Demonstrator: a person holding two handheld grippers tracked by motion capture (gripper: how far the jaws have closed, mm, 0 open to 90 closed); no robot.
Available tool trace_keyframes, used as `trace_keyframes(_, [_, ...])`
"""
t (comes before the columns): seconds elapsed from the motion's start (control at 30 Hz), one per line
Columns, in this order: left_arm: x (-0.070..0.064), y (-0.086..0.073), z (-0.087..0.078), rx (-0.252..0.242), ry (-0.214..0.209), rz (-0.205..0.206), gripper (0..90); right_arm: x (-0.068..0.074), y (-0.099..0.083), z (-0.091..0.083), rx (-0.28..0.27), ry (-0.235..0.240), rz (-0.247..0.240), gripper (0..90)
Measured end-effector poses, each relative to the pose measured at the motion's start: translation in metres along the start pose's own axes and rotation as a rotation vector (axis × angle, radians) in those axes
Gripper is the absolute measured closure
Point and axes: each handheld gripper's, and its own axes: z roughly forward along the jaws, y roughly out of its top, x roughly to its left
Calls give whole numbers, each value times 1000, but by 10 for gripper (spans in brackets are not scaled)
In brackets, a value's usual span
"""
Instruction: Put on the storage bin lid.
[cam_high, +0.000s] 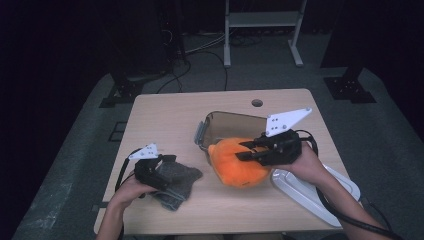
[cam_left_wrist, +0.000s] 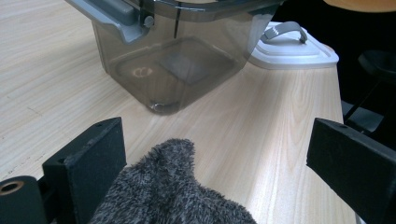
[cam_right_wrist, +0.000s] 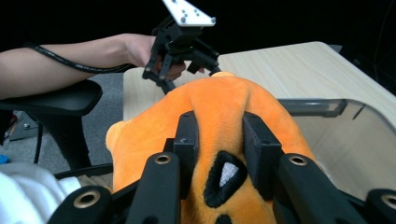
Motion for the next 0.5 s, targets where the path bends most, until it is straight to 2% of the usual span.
trace_keyframes(0.5, [0,0,0,0,-1,0,38,-26,23,-1,11,-44,8,692])
